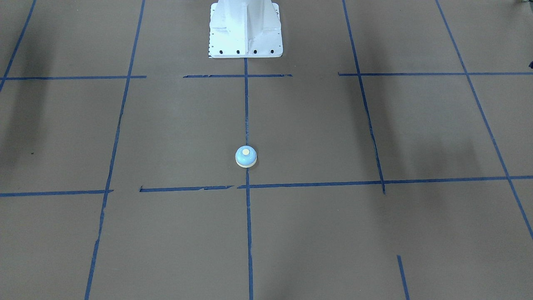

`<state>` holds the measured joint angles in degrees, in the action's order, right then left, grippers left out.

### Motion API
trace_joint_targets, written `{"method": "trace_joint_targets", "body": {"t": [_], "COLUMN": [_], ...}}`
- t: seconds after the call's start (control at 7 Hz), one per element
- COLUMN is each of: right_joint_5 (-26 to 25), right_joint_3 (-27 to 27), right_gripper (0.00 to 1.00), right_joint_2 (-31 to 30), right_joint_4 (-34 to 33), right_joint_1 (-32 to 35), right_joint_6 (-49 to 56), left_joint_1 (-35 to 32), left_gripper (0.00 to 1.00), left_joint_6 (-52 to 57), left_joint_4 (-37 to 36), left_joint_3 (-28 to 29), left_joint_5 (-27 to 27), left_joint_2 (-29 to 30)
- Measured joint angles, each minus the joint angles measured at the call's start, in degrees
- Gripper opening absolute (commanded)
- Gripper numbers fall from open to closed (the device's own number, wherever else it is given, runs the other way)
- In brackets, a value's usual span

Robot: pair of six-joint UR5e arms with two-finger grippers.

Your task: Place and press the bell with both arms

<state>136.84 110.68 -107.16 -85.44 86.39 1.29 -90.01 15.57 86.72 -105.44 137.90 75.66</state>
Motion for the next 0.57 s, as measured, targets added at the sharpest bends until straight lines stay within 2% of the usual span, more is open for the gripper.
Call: {"method": "trace_joint_targets", "body": {"t": [0.57], "right_joint_5": [0.17], "right_joint_3": [0.06], "right_gripper": [1.0], "right_joint_2": [-0.16], "right_joint_4": [-0.01], "right_joint_1": [0.01], "right_joint_6": [0.03], "left_joint_1": [-0.34], "left_gripper": [1.0], "left_joint_6": [-0.26], "left_joint_4": [-0.09], "left_joint_3": [0.09], "left_joint_5": [-0.72], "left_joint_2": [0.15]}}
